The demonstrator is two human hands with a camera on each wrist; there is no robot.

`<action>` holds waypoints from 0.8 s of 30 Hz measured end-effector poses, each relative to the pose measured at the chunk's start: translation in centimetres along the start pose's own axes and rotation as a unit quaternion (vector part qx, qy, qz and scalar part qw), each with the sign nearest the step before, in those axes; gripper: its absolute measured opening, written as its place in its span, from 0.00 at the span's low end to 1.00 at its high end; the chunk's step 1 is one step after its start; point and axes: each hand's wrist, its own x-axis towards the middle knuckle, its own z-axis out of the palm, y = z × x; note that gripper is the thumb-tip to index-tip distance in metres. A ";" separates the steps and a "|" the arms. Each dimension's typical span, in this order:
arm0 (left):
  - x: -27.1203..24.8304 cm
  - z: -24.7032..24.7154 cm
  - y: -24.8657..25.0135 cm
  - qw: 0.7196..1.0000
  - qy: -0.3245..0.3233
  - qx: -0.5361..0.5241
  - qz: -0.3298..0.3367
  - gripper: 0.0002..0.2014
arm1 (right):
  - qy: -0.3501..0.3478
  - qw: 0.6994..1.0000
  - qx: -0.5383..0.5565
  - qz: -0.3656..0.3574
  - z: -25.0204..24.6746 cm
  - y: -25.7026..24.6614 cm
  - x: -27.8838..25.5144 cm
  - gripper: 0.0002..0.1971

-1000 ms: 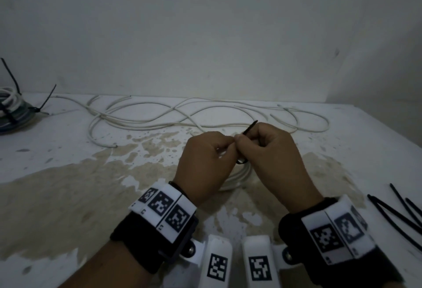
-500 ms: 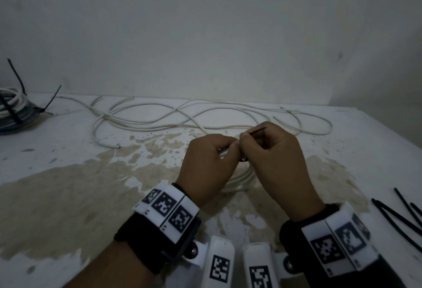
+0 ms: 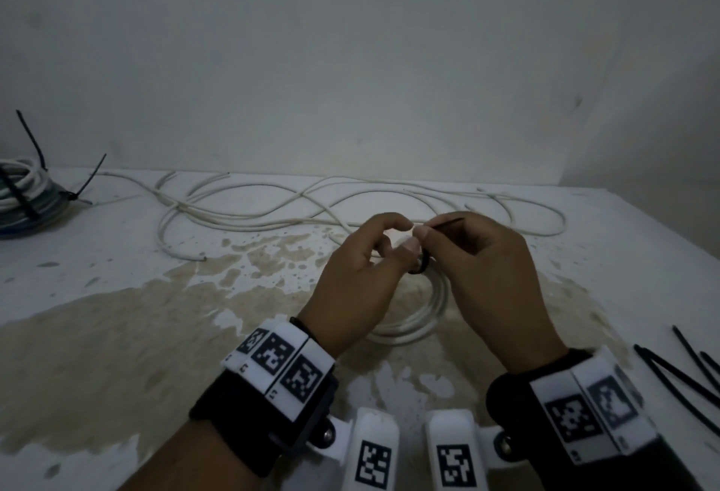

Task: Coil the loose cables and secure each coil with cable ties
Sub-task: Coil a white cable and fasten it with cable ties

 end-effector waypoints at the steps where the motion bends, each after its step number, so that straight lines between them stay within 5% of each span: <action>1: 0.0 0.0 0.0 1.000 -0.003 0.026 0.012 0.06 | -0.007 1.000 -0.005 -0.008 -0.1 0.0 0.0 0.05; 16: -0.1 0.0 -0.3 0.997 0.048 0.040 0.053 0.08 | -0.032 0.971 -0.140 -0.192 -0.8 0.3 0.5 0.05; 21: 0.0 -0.1 -0.8 0.996 0.046 0.059 0.041 0.14 | 0.025 0.950 -0.161 -0.267 -1.8 -0.6 0.8 0.03; 24: 0.1 -0.3 -0.6 0.997 0.034 0.058 0.038 0.12 | 0.033 0.966 -0.130 -0.219 -1.9 -1.0 0.6 0.04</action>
